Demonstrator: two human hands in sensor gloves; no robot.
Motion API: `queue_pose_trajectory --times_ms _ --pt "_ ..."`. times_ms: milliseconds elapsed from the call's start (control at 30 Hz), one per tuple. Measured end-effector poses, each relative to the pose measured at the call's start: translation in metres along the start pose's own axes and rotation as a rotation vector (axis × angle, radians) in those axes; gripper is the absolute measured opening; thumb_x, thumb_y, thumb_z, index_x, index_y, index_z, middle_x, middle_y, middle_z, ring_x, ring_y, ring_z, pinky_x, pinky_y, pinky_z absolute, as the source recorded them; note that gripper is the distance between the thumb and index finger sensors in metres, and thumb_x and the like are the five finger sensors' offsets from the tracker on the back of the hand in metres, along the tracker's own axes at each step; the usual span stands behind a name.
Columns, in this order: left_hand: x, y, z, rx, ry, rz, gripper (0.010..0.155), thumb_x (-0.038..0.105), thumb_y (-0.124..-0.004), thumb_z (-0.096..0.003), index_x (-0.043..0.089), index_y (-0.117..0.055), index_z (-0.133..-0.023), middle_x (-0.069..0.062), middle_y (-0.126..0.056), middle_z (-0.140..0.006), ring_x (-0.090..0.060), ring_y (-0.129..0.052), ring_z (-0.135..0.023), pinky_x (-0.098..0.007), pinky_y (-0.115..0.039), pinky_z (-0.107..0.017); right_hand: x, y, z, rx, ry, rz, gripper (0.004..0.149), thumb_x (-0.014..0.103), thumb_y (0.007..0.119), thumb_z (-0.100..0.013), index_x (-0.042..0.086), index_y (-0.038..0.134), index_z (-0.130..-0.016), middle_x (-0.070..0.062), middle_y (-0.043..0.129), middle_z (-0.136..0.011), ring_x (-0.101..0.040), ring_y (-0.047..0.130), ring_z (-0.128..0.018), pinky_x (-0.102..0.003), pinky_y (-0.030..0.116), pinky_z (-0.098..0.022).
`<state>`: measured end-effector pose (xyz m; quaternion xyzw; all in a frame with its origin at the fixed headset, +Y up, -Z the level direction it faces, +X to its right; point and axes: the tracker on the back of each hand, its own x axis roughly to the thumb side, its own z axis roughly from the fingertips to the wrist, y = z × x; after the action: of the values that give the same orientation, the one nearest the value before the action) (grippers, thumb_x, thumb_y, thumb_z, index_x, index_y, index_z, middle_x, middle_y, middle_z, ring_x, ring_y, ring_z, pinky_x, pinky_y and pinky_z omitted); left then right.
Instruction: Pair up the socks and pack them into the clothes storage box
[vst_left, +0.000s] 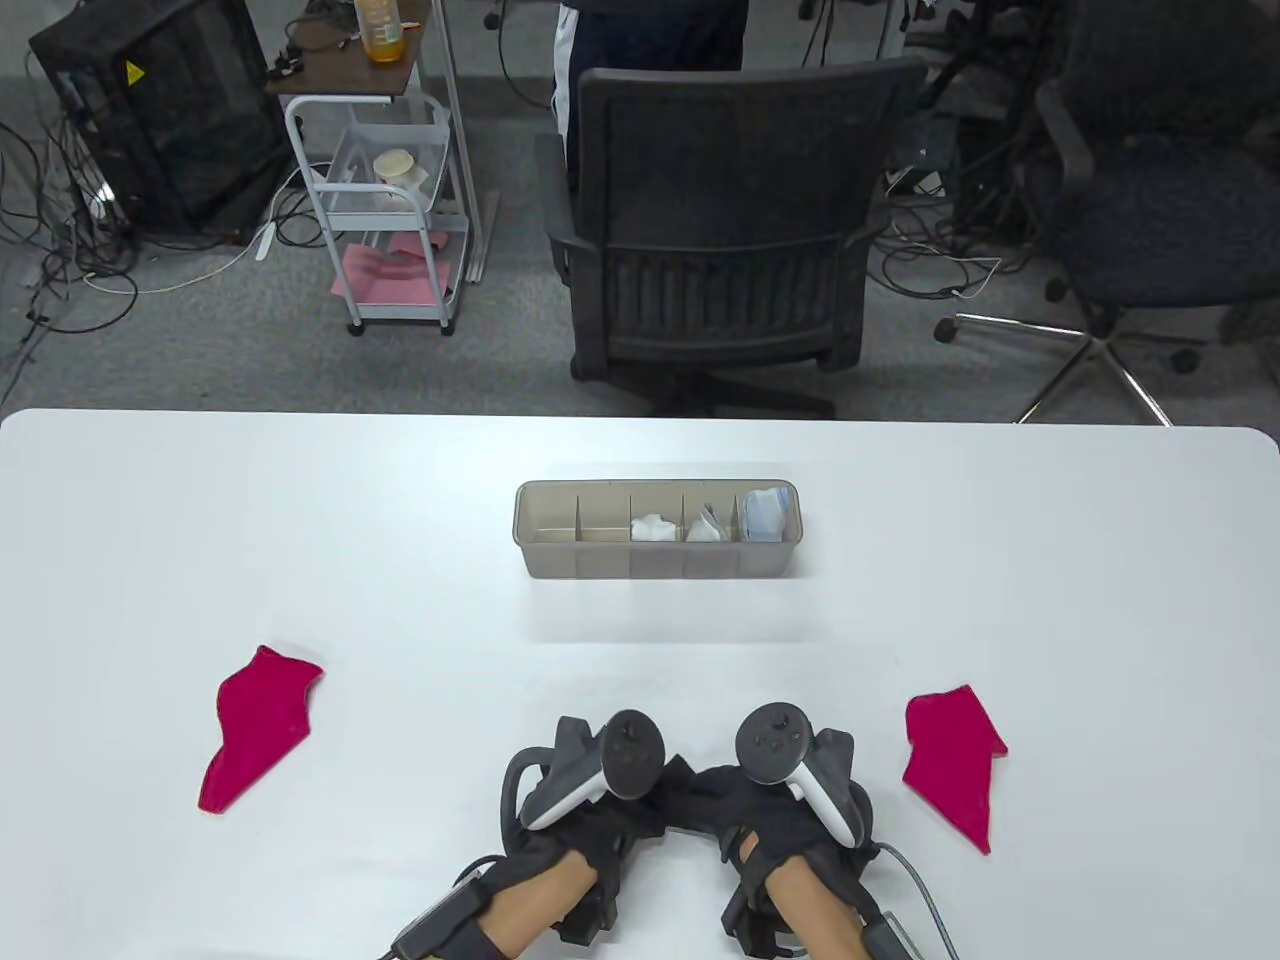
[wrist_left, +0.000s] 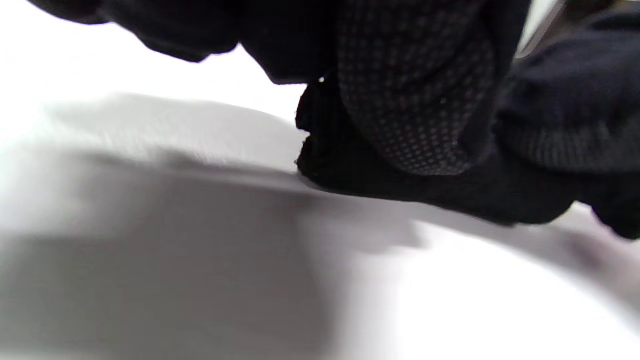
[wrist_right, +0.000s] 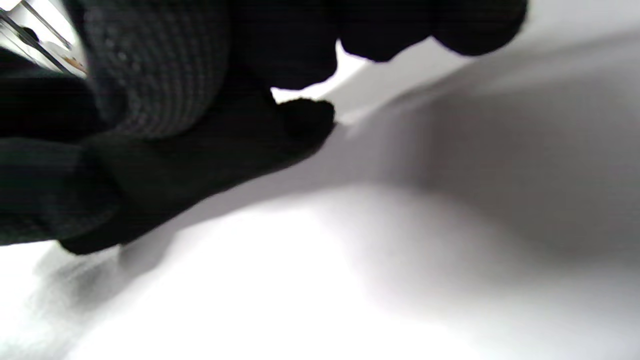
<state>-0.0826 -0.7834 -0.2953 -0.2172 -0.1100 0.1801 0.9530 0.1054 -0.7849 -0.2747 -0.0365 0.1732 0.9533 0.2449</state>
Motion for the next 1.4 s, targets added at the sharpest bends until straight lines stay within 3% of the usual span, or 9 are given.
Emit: queue_pose_trajectory --times_ms 167,267,400,533,567,767,933,1133,1400 --pt "-0.024 0.005 -0.017 -0.153 0.062 0.232 0.050 0.040 -0.089 -0.0378 0.021 -0.091 -0.083 -0.003 -0.088 -0.037 -0.033 -0.082 -0.034 -0.061 -0.066 -0.039 0.024 0.003 0.017 -0.250 -0.147 0.307 0.053 0.049 0.096 -0.028 0.046 0.085 -0.079 0.011 0.089 -0.052 -0.015 0.082 -0.047 -0.043 0.070 -0.051" --pt "-0.034 0.004 -0.021 -0.193 0.133 0.313 0.048 0.043 -0.081 -0.0416 0.017 -0.096 -0.079 -0.003 -0.088 -0.032 -0.033 -0.082 -0.029 -0.061 -0.066 -0.036 0.033 0.010 0.015 -0.233 -0.158 0.475 0.047 0.055 0.086 -0.029 0.048 0.086 -0.076 0.013 0.089 -0.051 -0.014 0.083 -0.048 -0.042 0.071 -0.052" --pt "-0.029 0.005 -0.015 -0.096 0.145 0.237 0.047 0.046 -0.081 -0.0413 0.019 -0.097 -0.076 -0.003 -0.088 -0.036 -0.031 -0.082 -0.031 -0.059 -0.066 -0.037 0.025 0.011 0.004 -0.089 -0.065 0.255 0.045 0.048 0.078 -0.037 0.043 0.084 -0.081 0.008 0.088 -0.053 -0.018 0.080 -0.050 -0.045 0.066 -0.053" --pt "0.001 0.013 0.005 0.175 -0.036 0.004 0.043 0.033 -0.089 -0.0402 0.030 -0.088 -0.083 -0.003 -0.089 -0.049 -0.031 -0.081 -0.038 -0.059 -0.066 -0.041 0.019 0.010 -0.004 -0.070 -0.012 0.197 0.044 0.049 0.074 -0.038 0.043 0.085 -0.081 0.008 0.088 -0.051 -0.017 0.080 -0.049 -0.045 0.066 -0.053" --pt "0.007 0.012 0.010 0.187 -0.076 -0.049 0.052 0.034 -0.090 -0.0396 0.011 -0.090 -0.086 -0.001 -0.089 -0.049 -0.030 -0.082 -0.039 -0.059 -0.066 -0.041 0.018 0.010 -0.004 -0.078 -0.006 0.201 0.044 0.049 0.074 -0.038 0.043 0.085 -0.080 0.009 0.088 -0.051 -0.017 0.080 -0.048 -0.044 0.067 -0.052" --pt "0.022 -0.008 0.014 0.233 -0.153 -0.310 0.062 0.034 -0.093 -0.0357 0.013 -0.081 -0.092 -0.004 -0.089 -0.054 -0.032 -0.082 -0.042 -0.060 -0.065 -0.043 0.012 0.005 -0.003 -0.132 -0.017 0.108 0.045 0.049 0.083 -0.036 0.040 0.088 -0.080 0.009 0.091 -0.050 -0.016 0.083 -0.045 -0.043 0.070 -0.050" --pt "0.016 -0.004 0.005 0.168 -0.118 -0.215 0.059 0.037 -0.088 -0.0380 0.015 -0.082 -0.092 -0.005 -0.088 -0.055 -0.032 -0.081 -0.042 -0.060 -0.064 -0.043 0.024 0.000 0.013 -0.263 -0.209 0.278 0.056 0.047 0.097 -0.029 0.043 0.081 -0.083 0.012 0.088 -0.054 -0.015 0.082 -0.049 -0.043 0.070 -0.052" --pt "-0.003 0.002 -0.013 -0.125 -0.016 0.082 0.056 0.037 -0.082 -0.0431 0.017 -0.080 -0.096 -0.005 -0.084 -0.055 -0.034 -0.078 -0.045 -0.062 -0.061 -0.045 0.021 0.007 0.004 -0.116 -0.113 0.302 0.054 0.048 0.089 -0.031 0.044 0.080 -0.084 0.009 0.086 -0.061 -0.016 0.080 -0.055 -0.045 0.067 -0.056" --pt "0.012 -0.012 -0.007 -0.084 -0.103 -0.082 0.074 0.046 -0.084 -0.0408 0.015 -0.063 -0.105 -0.009 -0.068 -0.066 -0.037 -0.066 -0.057 -0.064 -0.050 -0.051 0.003 0.007 -0.013 0.054 0.007 0.067 0.052 0.045 0.081 -0.037 0.042 0.076 -0.089 0.006 0.080 -0.067 -0.019 0.074 -0.059 -0.047 0.060 -0.058"
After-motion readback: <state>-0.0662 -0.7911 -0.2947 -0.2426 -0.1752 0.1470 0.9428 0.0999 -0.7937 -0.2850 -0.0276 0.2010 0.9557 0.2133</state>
